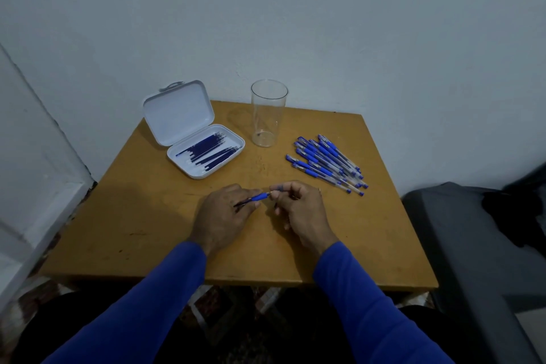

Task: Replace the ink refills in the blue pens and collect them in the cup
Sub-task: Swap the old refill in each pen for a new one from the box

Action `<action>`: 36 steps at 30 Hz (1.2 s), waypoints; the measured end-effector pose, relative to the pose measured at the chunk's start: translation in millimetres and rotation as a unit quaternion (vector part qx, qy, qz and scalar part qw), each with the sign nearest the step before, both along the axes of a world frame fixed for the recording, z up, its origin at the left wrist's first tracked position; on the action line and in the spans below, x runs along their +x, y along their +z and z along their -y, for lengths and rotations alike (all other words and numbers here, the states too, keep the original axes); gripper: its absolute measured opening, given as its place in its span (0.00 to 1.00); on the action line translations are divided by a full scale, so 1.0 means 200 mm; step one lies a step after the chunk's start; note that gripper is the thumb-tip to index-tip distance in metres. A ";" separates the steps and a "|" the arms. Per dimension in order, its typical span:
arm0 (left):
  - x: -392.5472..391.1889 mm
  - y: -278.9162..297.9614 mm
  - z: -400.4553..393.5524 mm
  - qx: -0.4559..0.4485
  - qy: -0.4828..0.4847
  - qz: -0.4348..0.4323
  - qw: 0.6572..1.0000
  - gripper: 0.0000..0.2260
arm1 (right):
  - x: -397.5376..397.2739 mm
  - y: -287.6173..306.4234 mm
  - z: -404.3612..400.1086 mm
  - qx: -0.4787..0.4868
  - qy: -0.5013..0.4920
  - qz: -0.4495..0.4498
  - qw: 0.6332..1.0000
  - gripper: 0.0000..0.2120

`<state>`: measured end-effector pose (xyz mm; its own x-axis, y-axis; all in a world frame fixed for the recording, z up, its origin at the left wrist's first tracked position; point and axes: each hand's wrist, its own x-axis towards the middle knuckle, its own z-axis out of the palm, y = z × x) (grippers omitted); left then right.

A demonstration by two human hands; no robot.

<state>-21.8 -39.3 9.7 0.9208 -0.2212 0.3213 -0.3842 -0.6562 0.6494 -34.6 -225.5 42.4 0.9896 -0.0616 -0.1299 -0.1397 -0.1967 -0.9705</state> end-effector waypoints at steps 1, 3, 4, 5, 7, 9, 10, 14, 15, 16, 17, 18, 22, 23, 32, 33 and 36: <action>0.00 0.00 0.00 -0.002 -0.002 -0.001 1.000 0.15 | 0.00 0.00 0.00 -0.019 0.003 0.002 1.000 0.04; 0.00 0.00 0.00 -0.007 -0.005 -0.003 1.000 0.15 | 0.01 0.01 0.00 -0.043 0.007 0.008 0.999 0.08; 0.00 0.00 0.00 -0.006 -0.005 -0.006 1.000 0.15 | 0.02 0.01 0.00 -0.049 0.007 0.012 0.999 0.11; 0.00 0.00 0.00 -0.005 -0.005 -0.006 1.000 0.16 | 0.02 0.01 0.00 -0.056 0.003 0.017 0.998 0.14; 0.00 0.00 0.00 -0.011 -0.007 -0.004 1.000 0.16 | 0.03 0.02 0.01 -0.069 -0.004 0.026 0.997 0.16; 0.00 0.00 0.00 -0.016 -0.004 -0.002 1.000 0.15 | 0.04 0.03 0.02 -0.037 0.012 0.022 0.999 0.08; 0.00 0.00 0.00 -0.014 -0.001 0.000 1.000 0.15 | 0.04 0.03 0.03 -0.017 0.025 0.018 0.999 0.04; 0.00 0.00 0.00 -0.012 0.001 0.004 1.000 0.14 | 0.04 0.01 0.04 -0.037 0.030 0.010 0.999 0.05; 0.00 0.00 0.00 -0.013 0.001 0.004 1.000 0.14 | 0.05 0.02 0.04 -0.062 0.022 0.008 0.998 0.09; 0.00 0.00 0.00 -0.017 0.002 0.003 1.000 0.14 | 0.05 0.01 0.03 -0.082 0.013 0.010 0.996 0.13; 0.00 0.00 0.00 -0.021 0.003 0.003 1.000 0.14 | 0.05 0.02 0.03 -0.095 0.009 0.013 0.995 0.16; 0.00 0.00 0.00 -0.024 0.002 0.004 1.000 0.14 | 0.04 0.02 0.03 -0.099 0.008 0.019 0.995 0.16; 0.00 0.00 0.00 -0.018 0.000 0.007 1.000 0.14 | 0.04 0.03 0.04 -0.067 0.057 0.016 0.996 0.04; 0.00 0.00 0.00 -0.014 0.001 0.006 1.000 0.14 | 0.04 0.03 0.04 -0.075 0.055 0.016 0.996 0.05; 0.00 0.00 0.00 -0.026 -0.002 -0.001 1.000 0.14 | 0.04 0.05 0.03 -0.079 0.049 0.020 0.995 0.03; 0.00 0.00 0.00 -0.026 -0.001 -0.002 1.000 0.14 | 0.04 0.04 0.03 -0.081 0.050 0.024 0.995 0.04; 0.00 0.00 0.00 -0.030 -0.001 -0.007 1.000 0.14 | 0.04 0.04 0.02 -0.102 0.041 0.018 0.994 0.06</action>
<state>-21.0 -38.7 9.5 0.9249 -0.2031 0.3215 -0.3760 -0.6159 0.6923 -25.9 -229.7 49.8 0.9962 -0.0013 -0.0870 -0.0802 -0.3998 -0.9131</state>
